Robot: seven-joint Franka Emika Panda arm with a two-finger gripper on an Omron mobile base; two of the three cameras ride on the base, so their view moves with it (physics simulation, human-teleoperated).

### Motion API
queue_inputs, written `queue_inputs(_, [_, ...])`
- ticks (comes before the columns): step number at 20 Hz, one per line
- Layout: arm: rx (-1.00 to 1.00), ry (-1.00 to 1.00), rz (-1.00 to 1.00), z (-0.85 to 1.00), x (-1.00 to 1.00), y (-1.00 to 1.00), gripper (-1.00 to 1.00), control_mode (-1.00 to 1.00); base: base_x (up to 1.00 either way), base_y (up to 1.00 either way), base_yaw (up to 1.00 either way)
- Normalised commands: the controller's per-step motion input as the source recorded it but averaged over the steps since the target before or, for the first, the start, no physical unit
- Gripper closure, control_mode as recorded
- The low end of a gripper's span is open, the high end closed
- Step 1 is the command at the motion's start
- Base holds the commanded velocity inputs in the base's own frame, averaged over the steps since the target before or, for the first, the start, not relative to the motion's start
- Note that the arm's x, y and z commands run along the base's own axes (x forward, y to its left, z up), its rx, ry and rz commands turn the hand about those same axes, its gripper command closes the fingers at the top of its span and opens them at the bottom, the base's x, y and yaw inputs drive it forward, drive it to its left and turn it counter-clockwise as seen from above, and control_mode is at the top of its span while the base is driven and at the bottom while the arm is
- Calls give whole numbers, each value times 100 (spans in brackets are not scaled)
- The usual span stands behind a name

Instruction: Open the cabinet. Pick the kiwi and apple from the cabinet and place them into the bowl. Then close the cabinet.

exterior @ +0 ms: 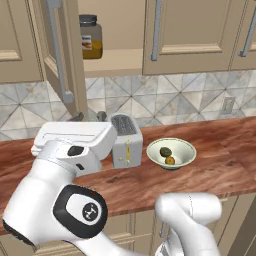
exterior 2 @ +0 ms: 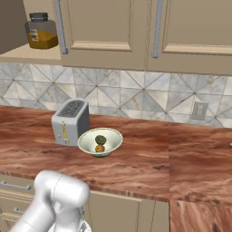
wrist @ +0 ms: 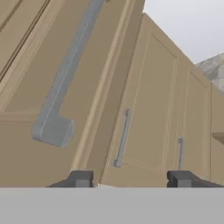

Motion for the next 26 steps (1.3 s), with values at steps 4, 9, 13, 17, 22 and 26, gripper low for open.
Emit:
queue_inputs(4, [0,-1,-7,0,12,9,-100,-100,0,0,0])
queue_inputs(9, [1,-1,1,0,23,-26,-100,-100,0,0,0])
queue_inputs(13, [15,-6,10,-3,38,-99,-100,-100,0,0,0])
queue_inputs(17, [16,-8,14,-14,57,-100,-100,-100,0,0,0])
queue_inputs(22, [11,-8,14,-17,92,-100,-100,-100,0,0,0])
queue_inputs(26, [6,-8,12,-22,100,-100,-100,-100,0,0,0])
